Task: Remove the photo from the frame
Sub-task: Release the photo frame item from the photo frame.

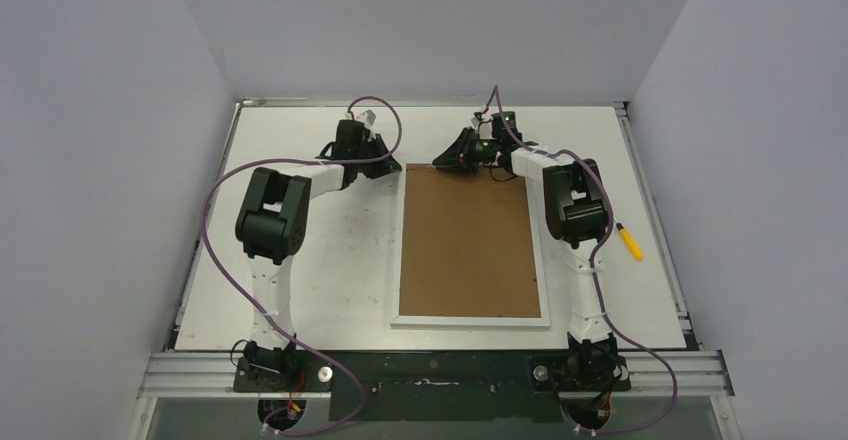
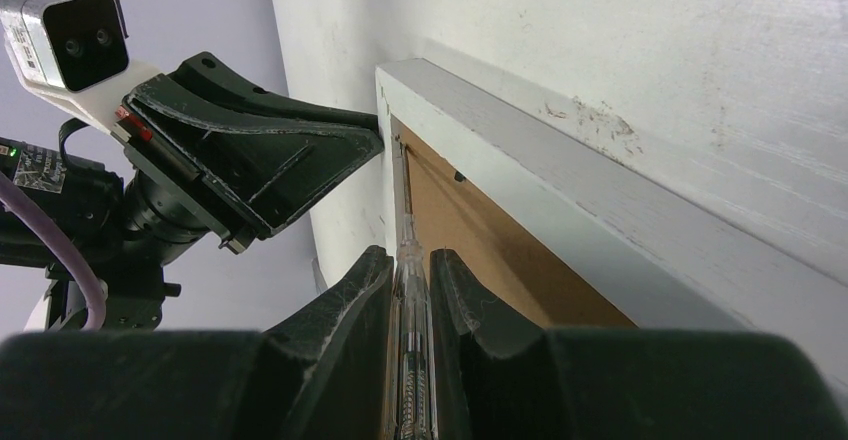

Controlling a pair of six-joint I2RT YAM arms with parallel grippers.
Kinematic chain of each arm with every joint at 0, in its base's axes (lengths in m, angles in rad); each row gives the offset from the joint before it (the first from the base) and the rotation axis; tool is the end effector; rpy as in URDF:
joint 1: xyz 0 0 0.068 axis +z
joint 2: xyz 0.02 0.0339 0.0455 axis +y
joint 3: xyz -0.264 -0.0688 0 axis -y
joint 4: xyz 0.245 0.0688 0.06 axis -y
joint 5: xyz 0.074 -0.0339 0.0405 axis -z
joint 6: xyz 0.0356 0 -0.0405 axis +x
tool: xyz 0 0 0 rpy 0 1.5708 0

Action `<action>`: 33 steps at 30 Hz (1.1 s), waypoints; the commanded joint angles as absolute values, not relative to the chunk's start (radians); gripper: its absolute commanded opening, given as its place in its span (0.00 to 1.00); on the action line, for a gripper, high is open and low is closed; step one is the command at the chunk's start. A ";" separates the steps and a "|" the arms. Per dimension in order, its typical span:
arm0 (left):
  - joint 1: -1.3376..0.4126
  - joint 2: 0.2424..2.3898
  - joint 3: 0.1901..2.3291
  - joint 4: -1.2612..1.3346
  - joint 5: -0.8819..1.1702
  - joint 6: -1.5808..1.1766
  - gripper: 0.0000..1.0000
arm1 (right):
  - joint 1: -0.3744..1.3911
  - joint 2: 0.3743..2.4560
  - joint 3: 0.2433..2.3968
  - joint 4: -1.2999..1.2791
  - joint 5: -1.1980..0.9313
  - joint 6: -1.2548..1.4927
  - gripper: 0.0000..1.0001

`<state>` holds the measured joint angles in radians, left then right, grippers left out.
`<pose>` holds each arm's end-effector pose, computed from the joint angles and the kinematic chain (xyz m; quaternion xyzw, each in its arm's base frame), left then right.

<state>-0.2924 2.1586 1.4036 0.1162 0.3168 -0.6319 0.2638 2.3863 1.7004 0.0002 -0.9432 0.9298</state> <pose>0.4493 -0.1468 0.1447 -0.0792 0.8815 -0.3240 0.3343 0.4880 0.1617 0.1256 0.0793 0.8244 0.5540 0.0848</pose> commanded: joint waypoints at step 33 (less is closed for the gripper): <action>-0.295 2.199 1.447 0.130 0.387 -0.637 0.07 | 0.354 2.468 1.719 0.061 -0.955 0.994 0.05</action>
